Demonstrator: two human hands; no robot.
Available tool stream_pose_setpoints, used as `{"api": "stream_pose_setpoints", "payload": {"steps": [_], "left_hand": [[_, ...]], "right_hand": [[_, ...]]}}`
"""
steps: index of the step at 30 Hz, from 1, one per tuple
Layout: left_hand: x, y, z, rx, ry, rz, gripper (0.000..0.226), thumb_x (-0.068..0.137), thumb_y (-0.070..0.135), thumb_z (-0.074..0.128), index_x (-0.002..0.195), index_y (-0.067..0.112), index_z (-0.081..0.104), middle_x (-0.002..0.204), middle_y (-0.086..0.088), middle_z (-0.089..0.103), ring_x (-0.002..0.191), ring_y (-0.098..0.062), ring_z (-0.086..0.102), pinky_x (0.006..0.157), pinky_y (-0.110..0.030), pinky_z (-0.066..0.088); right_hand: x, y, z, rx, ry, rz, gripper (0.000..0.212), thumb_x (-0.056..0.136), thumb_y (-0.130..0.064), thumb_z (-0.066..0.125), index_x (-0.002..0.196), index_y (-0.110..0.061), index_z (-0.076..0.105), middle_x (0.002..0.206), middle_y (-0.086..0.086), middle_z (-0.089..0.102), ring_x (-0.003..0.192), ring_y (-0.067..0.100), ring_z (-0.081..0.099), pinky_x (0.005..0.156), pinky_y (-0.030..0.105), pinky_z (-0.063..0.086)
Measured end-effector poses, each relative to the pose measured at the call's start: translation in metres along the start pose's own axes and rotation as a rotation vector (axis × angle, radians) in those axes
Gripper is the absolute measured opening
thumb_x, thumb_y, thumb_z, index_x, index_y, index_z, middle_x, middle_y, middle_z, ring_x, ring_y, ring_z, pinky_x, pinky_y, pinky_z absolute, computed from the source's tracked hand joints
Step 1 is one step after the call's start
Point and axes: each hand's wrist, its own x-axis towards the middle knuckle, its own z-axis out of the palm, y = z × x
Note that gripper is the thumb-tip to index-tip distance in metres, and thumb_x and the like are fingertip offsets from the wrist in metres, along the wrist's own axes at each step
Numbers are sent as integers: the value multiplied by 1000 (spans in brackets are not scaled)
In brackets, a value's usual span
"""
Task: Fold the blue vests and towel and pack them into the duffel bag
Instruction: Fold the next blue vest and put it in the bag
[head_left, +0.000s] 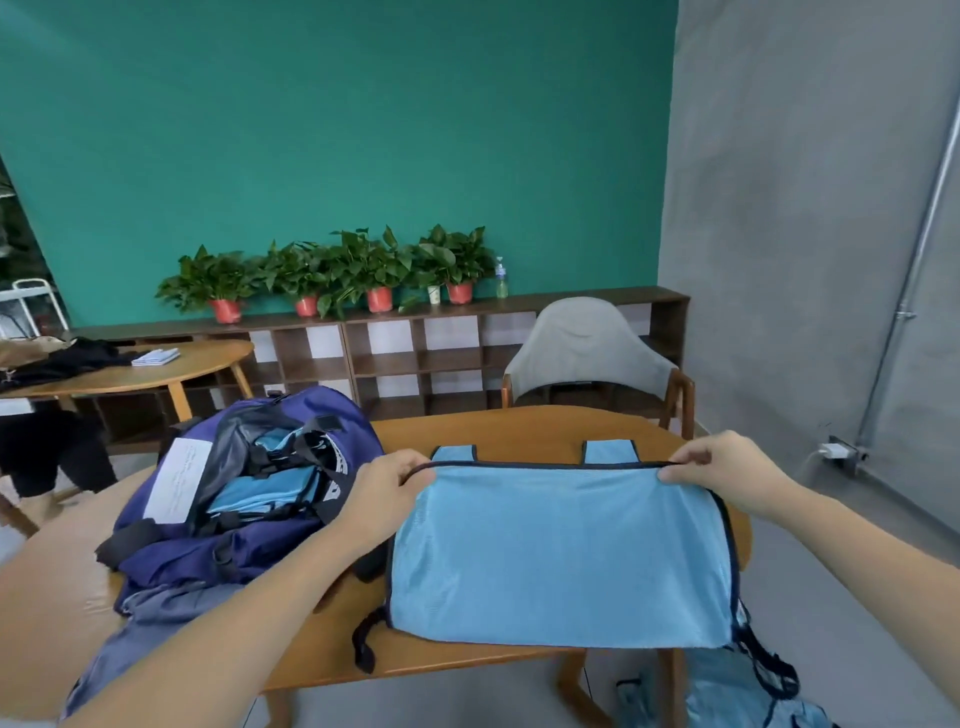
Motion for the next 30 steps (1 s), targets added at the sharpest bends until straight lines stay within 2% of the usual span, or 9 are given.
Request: {"api": "stream_pose_setpoints", "payload": {"steps": [3, 7, 9, 13, 16, 19, 22, 26, 30], "left_hand": [[43, -22, 21, -8, 11, -57, 12, 98, 26, 63, 90, 26, 72, 81, 18, 72, 81, 1, 64, 72, -20, 47], [81, -57, 58, 28, -2, -169, 13, 97, 18, 63, 107, 17, 72, 95, 9, 72, 91, -12, 65, 83, -27, 49], [89, -75, 77, 104, -87, -214, 23, 97, 14, 63, 118, 10, 67, 109, 0, 70, 96, -18, 63, 85, -28, 48], [96, -98, 105, 274, -227, -141, 38, 95, 20, 62, 133, 24, 60, 131, 2, 62, 112, -20, 62, 95, -31, 49], [107, -100, 118, 363, -305, -108, 35, 97, 23, 57, 131, 28, 61, 131, 4, 60, 111, -20, 62, 94, -32, 50], [127, -107, 126, 411, -282, -112, 33, 96, 21, 57, 128, 26, 63, 129, 0, 60, 113, -24, 59, 96, -39, 49], [153, -119, 127, 378, -191, -173, 31, 95, 15, 58, 124, 22, 65, 121, -3, 56, 93, -25, 58, 91, -39, 50], [190, -139, 127, 255, -100, -273, 24, 95, 17, 60, 118, 21, 68, 118, -10, 65, 95, -27, 64, 89, -33, 51], [214, -155, 134, 194, -103, -348, 24, 94, 26, 66, 117, 22, 67, 111, -5, 69, 97, -23, 64, 88, -32, 52]], "right_hand": [[44, 7, 14, -22, 26, -12, 13, 83, -40, 80, 86, -27, 79, 88, -12, 73, 84, 7, 65, 72, 24, 50], [97, 33, 46, -40, 56, 47, 12, 90, -39, 73, 93, -28, 75, 95, -9, 73, 91, 12, 66, 76, 28, 54], [113, 47, 65, -113, 32, 82, 25, 92, -41, 69, 111, -25, 71, 109, -7, 71, 101, 15, 65, 85, 30, 53], [133, 50, 105, -238, -61, 25, 38, 95, -48, 62, 126, -26, 63, 119, -10, 65, 114, 17, 59, 99, 38, 49], [148, 27, 139, -244, -135, -53, 35, 97, -49, 60, 123, -26, 64, 117, -10, 65, 111, 14, 57, 96, 35, 50], [160, -4, 180, -267, -188, -174, 36, 97, -48, 58, 124, -25, 64, 121, -6, 65, 117, 15, 54, 97, 34, 49], [178, -34, 218, -256, -227, -261, 38, 98, -50, 56, 126, -24, 62, 125, -4, 62, 122, 19, 51, 100, 38, 46], [209, -64, 261, -206, -258, -250, 48, 97, -52, 55, 137, -25, 54, 140, -2, 49, 132, 23, 42, 109, 42, 39], [238, -74, 286, -264, -231, -213, 57, 98, -56, 50, 147, -28, 45, 157, 1, 33, 140, 27, 31, 114, 45, 27]]}}
